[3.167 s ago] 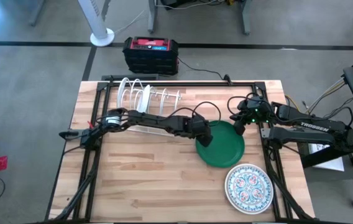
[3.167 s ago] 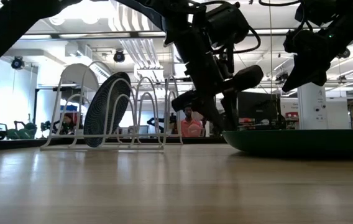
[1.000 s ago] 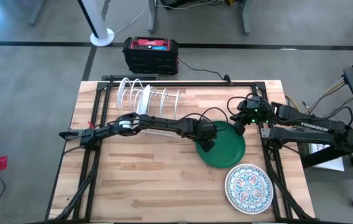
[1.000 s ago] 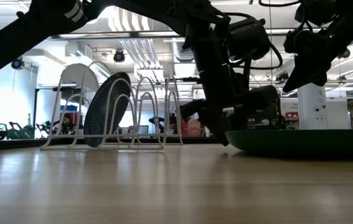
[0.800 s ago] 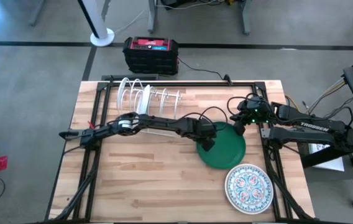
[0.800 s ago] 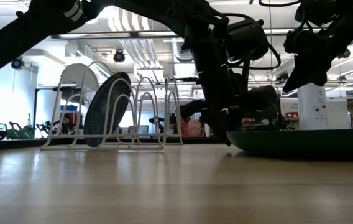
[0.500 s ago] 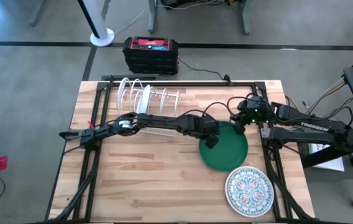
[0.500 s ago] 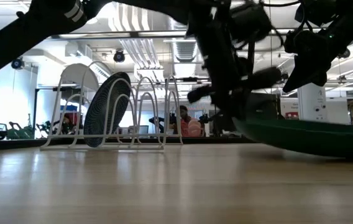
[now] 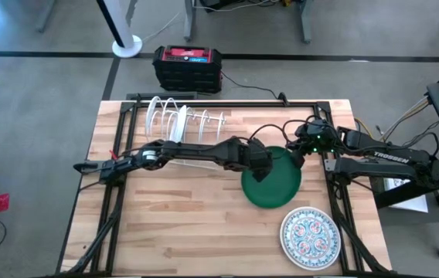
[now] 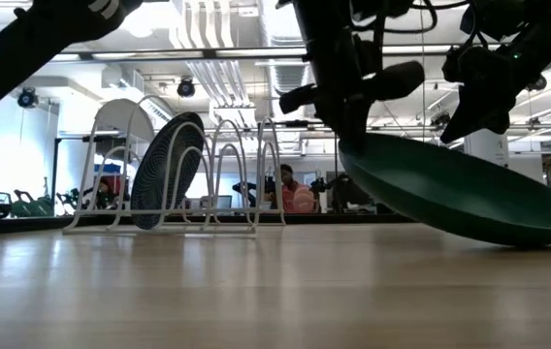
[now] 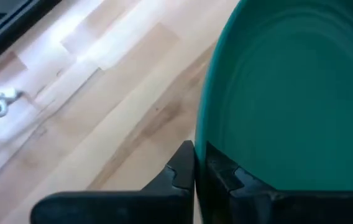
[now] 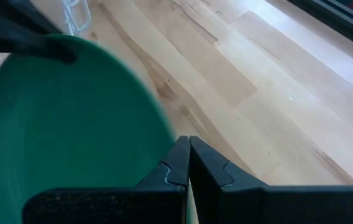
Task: Sort dishes
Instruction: Put the green plate in the dish rack
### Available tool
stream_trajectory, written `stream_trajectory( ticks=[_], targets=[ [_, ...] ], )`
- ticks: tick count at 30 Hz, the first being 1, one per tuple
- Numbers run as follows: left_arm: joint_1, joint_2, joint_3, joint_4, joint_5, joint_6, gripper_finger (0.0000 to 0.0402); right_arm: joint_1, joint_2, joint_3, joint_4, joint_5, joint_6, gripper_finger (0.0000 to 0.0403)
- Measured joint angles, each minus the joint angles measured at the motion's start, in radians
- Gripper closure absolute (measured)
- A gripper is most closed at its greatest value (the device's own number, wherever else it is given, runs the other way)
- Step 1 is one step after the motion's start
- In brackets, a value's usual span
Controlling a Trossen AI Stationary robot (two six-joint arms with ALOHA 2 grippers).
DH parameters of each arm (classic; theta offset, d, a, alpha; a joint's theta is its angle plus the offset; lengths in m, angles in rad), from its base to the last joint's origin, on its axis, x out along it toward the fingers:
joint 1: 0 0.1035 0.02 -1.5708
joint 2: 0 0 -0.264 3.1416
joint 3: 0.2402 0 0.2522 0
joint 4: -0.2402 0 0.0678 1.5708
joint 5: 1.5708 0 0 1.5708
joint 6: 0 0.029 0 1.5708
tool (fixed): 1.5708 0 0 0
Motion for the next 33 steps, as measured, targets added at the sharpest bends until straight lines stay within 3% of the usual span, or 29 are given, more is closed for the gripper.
stream_trajectory(
  ticks=[5, 17, 25, 33],
  targets=[
    [-0.030, -0.043, 0.002, -0.018, -0.071, 0.009, 0.0401, 0.000, 0.000, 0.000, 0.000, 0.000, 0.000, 0.0403],
    [-0.135, -0.227, 0.003, -0.155, -0.430, -0.017, 0.0402, 0.000, -0.001, 0.001, 0.000, 0.000, 0.000, 0.0403],
    [-0.142, -0.270, 0.004, -0.260, -0.492, -0.040, 0.0401, 0.000, -0.002, 0.001, 0.001, 0.002, 0.008, 0.0403],
    [-0.142, -0.322, 0.004, -0.445, -0.598, -0.166, 0.0401, 0.000, -0.003, 0.001, 0.001, 0.002, 0.011, 0.0403]
  ],
)
